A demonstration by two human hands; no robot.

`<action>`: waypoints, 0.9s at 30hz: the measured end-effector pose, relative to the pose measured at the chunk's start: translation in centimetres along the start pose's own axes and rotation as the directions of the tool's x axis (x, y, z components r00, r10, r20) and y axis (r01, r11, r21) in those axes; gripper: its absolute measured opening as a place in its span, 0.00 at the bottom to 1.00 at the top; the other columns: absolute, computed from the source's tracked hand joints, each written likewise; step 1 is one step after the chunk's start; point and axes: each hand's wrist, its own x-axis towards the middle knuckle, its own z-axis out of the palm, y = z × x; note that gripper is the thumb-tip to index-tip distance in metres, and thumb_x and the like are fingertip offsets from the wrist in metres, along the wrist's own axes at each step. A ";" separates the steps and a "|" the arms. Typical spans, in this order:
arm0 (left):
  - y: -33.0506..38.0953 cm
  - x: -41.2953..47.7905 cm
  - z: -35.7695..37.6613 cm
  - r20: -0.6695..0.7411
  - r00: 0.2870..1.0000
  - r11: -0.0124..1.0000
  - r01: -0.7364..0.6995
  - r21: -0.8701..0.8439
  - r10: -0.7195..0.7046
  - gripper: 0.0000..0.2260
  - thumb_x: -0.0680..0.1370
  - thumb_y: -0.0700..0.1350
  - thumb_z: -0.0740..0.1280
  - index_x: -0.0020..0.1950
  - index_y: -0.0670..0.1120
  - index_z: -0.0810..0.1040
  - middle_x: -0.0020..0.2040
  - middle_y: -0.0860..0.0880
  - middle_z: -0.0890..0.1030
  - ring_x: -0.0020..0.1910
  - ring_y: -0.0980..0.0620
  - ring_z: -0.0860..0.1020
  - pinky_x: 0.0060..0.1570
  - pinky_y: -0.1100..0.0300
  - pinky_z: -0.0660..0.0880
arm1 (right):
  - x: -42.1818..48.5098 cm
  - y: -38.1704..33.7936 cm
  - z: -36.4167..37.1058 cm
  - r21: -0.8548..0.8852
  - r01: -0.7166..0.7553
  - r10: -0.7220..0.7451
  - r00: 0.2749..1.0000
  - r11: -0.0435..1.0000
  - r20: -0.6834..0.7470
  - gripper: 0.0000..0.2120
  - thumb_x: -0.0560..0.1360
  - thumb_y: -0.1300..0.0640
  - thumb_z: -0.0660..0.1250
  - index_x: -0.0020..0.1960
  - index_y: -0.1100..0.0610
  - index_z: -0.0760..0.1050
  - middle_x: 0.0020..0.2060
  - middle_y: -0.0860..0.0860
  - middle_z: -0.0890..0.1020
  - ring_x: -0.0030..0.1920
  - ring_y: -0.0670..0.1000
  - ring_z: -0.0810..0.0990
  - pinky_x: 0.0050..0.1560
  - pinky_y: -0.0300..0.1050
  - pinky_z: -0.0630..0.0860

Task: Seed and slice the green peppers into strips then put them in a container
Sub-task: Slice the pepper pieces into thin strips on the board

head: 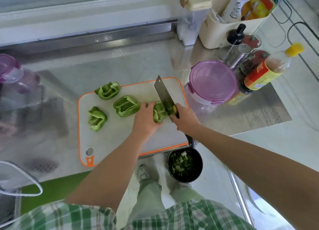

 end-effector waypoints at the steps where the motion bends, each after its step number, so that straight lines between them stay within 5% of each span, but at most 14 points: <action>1: -0.1 -0.1 -0.1 -0.009 1.000 1.000 -0.011 0.012 0.011 0.32 0.67 0.45 0.78 0.69 0.44 0.71 0.59 0.43 0.71 0.55 0.42 0.77 0.54 0.57 0.70 | 0.1 0.0 0.1 -0.020 0.003 -0.003 1.000 1.000 0.025 0.07 0.77 0.57 0.61 0.51 0.60 0.67 0.39 0.59 0.79 0.38 0.62 0.80 0.40 0.57 0.79; 7: 0.3 0.0 -0.4 -0.052 0.997 0.998 0.046 -0.039 -0.048 0.29 0.69 0.52 0.77 0.66 0.45 0.74 0.57 0.43 0.71 0.53 0.43 0.75 0.52 0.61 0.67 | 1.8 -0.7 -1.4 -0.155 0.039 -0.035 0.999 0.987 0.027 0.04 0.78 0.58 0.58 0.49 0.57 0.63 0.39 0.58 0.75 0.39 0.60 0.75 0.37 0.51 0.73; 10: 0.0 0.3 -0.1 -0.064 0.996 0.994 0.051 -0.092 -0.057 0.28 0.69 0.51 0.77 0.65 0.45 0.76 0.56 0.43 0.72 0.53 0.44 0.75 0.50 0.64 0.64 | 1.8 -1.0 -1.7 -0.145 0.075 -0.085 0.994 0.987 -0.066 0.05 0.78 0.57 0.58 0.51 0.59 0.66 0.37 0.58 0.76 0.37 0.60 0.74 0.36 0.51 0.73; 27: -1.6 0.4 -0.7 -0.049 0.992 0.973 0.101 -0.207 -0.114 0.29 0.66 0.50 0.80 0.64 0.44 0.76 0.53 0.48 0.68 0.53 0.48 0.74 0.50 0.66 0.65 | -0.2 -1.7 0.1 -0.207 0.099 -0.111 0.993 0.973 -0.044 0.10 0.79 0.57 0.56 0.60 0.58 0.67 0.35 0.57 0.73 0.36 0.59 0.72 0.36 0.49 0.70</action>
